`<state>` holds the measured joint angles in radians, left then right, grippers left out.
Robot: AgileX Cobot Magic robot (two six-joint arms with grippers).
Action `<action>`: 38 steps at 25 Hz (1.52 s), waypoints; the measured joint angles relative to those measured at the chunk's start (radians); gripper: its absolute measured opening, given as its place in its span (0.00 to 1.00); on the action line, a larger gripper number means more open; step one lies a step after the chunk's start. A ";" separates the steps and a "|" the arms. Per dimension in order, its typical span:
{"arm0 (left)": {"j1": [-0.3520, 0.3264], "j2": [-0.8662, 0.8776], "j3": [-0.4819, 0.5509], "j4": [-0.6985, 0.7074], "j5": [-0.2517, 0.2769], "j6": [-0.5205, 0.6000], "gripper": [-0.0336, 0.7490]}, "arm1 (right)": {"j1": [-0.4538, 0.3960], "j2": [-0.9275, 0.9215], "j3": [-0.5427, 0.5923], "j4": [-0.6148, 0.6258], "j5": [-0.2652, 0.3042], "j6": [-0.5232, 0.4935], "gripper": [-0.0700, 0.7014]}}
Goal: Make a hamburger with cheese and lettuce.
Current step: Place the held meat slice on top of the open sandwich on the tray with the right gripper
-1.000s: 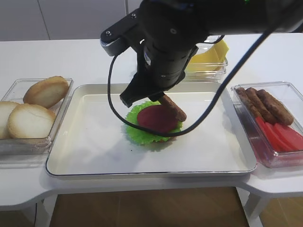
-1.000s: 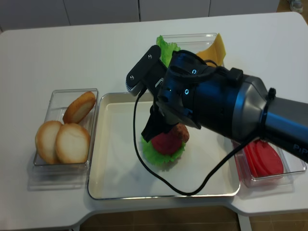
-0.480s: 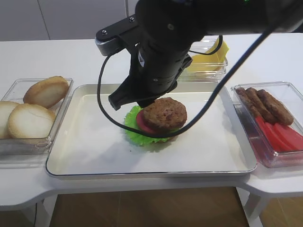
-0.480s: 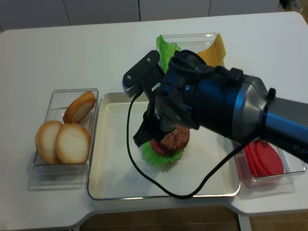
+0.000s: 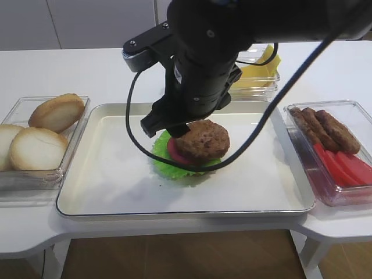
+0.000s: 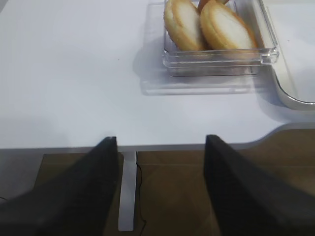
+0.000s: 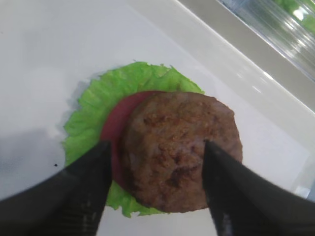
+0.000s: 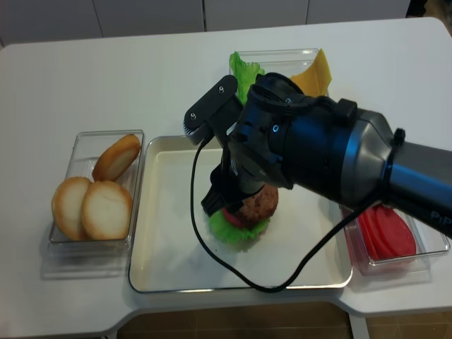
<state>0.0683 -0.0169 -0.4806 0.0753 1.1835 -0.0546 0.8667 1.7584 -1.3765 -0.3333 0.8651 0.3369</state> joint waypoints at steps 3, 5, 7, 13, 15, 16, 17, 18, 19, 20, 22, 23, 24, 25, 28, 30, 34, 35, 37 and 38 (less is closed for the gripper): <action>0.000 0.000 0.000 0.000 0.000 0.000 0.57 | 0.000 0.000 0.000 0.000 0.012 -0.008 0.71; 0.000 0.000 0.000 0.000 0.000 0.000 0.57 | 0.000 0.000 0.000 0.007 0.017 -0.030 0.72; 0.000 0.000 0.000 0.000 0.000 0.000 0.57 | 0.000 0.000 0.000 0.023 0.026 -0.055 0.72; 0.000 0.000 0.000 0.000 0.000 0.000 0.57 | 0.000 0.000 0.000 0.045 0.029 -0.093 0.72; 0.000 0.000 0.000 0.000 0.000 0.000 0.57 | 0.000 0.000 0.000 0.049 0.030 -0.103 0.72; 0.000 0.000 0.000 0.000 0.000 0.000 0.57 | -0.004 0.000 0.000 0.057 0.030 -0.111 0.72; 0.000 0.000 0.000 0.000 0.000 0.000 0.57 | -0.012 0.000 0.000 0.076 0.030 -0.123 0.72; 0.000 0.000 0.000 0.000 0.000 0.000 0.57 | -0.029 0.000 0.000 0.107 0.030 -0.140 0.72; 0.000 0.000 0.000 0.000 0.000 0.000 0.57 | -0.048 0.000 0.000 0.146 0.030 -0.161 0.72; 0.000 0.000 0.000 0.000 0.000 0.000 0.57 | -0.083 -0.002 0.000 0.181 0.031 -0.180 0.72; 0.000 0.000 0.000 0.000 0.000 0.000 0.57 | -0.143 -0.012 0.000 0.258 0.033 -0.221 0.71; 0.000 0.000 0.000 0.000 0.000 0.000 0.57 | -0.168 -0.018 0.000 0.283 0.034 -0.242 0.70; 0.000 0.000 0.000 0.000 0.000 0.000 0.57 | -0.195 -0.025 0.000 0.296 0.040 -0.256 0.69; 0.000 0.000 0.000 0.000 0.000 0.000 0.57 | -0.218 -0.030 0.000 0.301 0.044 -0.267 0.69; 0.000 0.000 0.000 0.000 0.000 0.000 0.57 | -0.259 -0.039 0.000 0.295 0.073 -0.280 0.67; 0.000 0.000 0.000 0.000 0.000 0.000 0.57 | -0.275 -0.039 0.000 0.280 0.090 -0.282 0.64; 0.000 0.000 0.000 0.000 0.000 0.000 0.57 | -0.307 -0.039 0.000 0.275 0.101 -0.284 0.55; 0.000 0.000 0.000 0.000 0.000 0.000 0.57 | -0.311 -0.039 0.000 0.275 0.098 -0.284 0.53; 0.000 0.000 0.000 0.000 0.000 0.000 0.57 | -0.318 -0.039 0.000 0.275 0.091 -0.284 0.49; 0.000 0.000 0.000 0.000 0.000 0.000 0.57 | -0.322 -0.039 0.000 0.275 0.085 -0.284 0.47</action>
<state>0.0683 -0.0169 -0.4806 0.0753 1.1835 -0.0546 0.5449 1.7191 -1.3765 -0.0578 0.9505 0.0529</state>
